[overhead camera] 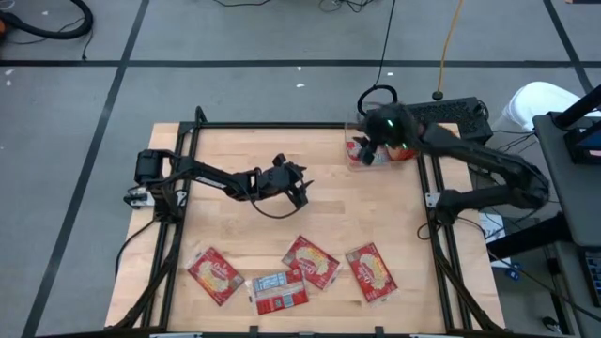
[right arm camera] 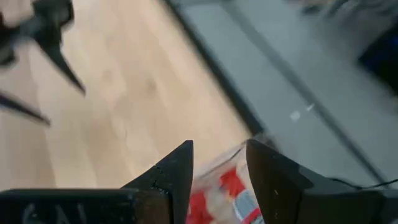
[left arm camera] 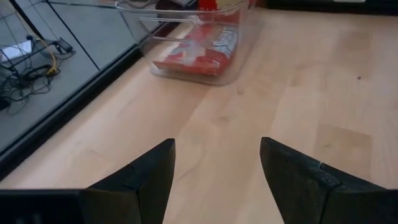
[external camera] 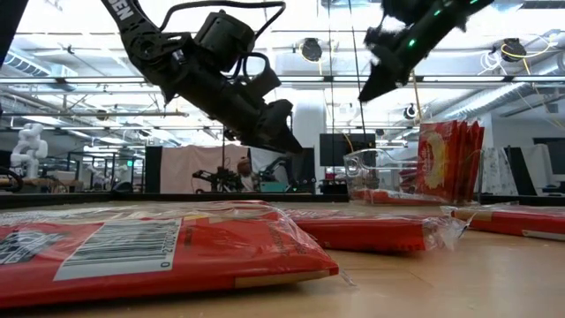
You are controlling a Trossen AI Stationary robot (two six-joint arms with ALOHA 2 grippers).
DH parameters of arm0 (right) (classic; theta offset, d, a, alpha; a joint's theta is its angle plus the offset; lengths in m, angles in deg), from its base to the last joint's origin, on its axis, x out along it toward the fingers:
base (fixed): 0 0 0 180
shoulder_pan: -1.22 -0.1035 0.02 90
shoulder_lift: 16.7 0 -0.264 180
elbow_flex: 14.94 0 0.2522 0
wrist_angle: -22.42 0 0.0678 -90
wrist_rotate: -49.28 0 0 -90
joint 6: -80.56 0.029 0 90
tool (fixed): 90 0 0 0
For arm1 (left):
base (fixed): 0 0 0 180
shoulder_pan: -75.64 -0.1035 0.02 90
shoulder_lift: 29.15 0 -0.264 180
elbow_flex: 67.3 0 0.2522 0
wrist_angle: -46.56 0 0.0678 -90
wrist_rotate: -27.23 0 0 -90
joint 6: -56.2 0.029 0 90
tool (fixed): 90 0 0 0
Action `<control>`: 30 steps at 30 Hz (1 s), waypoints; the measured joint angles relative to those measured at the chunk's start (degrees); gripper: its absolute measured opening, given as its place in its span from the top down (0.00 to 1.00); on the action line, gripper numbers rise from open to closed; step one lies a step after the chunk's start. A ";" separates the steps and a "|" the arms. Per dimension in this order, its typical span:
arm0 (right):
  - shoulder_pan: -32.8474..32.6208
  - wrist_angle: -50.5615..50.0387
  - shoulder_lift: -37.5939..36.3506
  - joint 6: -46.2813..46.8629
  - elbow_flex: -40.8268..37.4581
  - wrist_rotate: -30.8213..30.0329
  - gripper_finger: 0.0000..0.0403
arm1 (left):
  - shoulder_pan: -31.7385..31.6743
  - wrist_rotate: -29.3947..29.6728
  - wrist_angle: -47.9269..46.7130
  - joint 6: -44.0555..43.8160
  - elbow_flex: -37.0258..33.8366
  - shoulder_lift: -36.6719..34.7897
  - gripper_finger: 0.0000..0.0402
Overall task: Sort popcorn bags into baskets
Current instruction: Adjust the red popcorn bag in the transparent bin
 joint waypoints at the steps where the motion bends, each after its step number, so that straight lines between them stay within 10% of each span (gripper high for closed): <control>1: 1.77 -2.16 2.42 -1.25 1.64 2.45 0.64 | -0.19 0.00 -0.15 0.50 0.00 0.00 0.40; 12: 11.24 -9.48 20.43 -21.62 8.15 14.59 0.64 | -0.24 0.02 -0.96 0.18 0.00 0.00 0.40; 30: 13.62 -12.83 27.95 -34.07 7.85 13.55 0.64 | 1.15 0.02 -2.23 -0.49 -0.02 0.00 0.40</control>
